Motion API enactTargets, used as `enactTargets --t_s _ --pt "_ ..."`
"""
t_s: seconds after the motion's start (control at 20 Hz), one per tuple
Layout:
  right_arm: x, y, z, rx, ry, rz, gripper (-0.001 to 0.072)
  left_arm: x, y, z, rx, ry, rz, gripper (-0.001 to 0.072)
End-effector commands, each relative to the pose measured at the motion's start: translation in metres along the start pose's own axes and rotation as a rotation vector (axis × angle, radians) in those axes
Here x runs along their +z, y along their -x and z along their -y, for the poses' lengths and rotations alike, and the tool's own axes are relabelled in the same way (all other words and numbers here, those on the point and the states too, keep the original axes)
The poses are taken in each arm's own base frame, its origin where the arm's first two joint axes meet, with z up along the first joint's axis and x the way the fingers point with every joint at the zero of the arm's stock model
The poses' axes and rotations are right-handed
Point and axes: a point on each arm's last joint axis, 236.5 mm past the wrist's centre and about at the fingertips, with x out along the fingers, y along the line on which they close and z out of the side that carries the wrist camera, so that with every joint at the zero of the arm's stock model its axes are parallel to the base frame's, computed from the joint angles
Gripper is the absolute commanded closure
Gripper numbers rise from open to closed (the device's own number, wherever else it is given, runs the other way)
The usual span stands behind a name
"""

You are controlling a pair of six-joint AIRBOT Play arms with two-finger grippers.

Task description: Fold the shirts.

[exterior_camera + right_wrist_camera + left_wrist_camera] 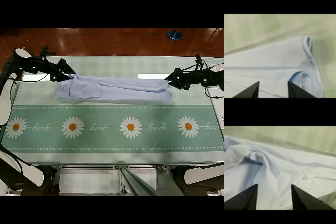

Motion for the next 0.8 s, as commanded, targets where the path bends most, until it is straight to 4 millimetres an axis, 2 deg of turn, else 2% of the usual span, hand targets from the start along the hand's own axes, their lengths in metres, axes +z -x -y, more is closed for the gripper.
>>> enactTargets --t_s 0.0,0.1,0.15,0.2,0.3,0.35,0.45,0.6,0.75 --pt "0.016 0.04 0.024 -0.059 -0.006 0.03 0.0297 0.005 0.052 -0.044 0.187 0.016 -0.004 0.02" --pt "0.014 0.068 0.059 -0.14 -0.063 0.031 0.0297 0.015 0.112 -0.068 0.375 -0.042 0.095 0.02" --pt "0.01 0.071 0.072 -0.158 -0.098 0.028 0.0297 0.022 0.137 -0.065 0.425 -0.076 0.174 0.02" --pt "0.002 0.067 0.081 -0.159 -0.126 0.016 0.0297 0.031 0.159 -0.048 0.425 -0.105 0.282 0.02" --pt "-0.01 0.049 0.087 -0.135 -0.176 -0.003 0.0297 0.037 0.184 0.003 0.366 -0.174 0.487 0.02" --pt "-0.014 0.037 0.084 -0.103 -0.197 -0.02 0.0297 0.029 0.187 0.03 0.336 -0.227 0.554 0.02" --pt "-0.017 0.012 0.067 -0.007 -0.223 -0.046 0.0297 0.003 0.178 0.068 0.287 -0.313 0.594 0.02" --pt "-0.029 -0.021 0.053 0.051 -0.233 -0.098 0.0297 -0.03 0.15 0.1 0.247 -0.397 0.541 0.0199" --pt "-0.044 -0.049 0.033 0.068 -0.197 -0.162 0.0297 -0.04 0.124 0.121 0.218 -0.447 0.508 0.0199"
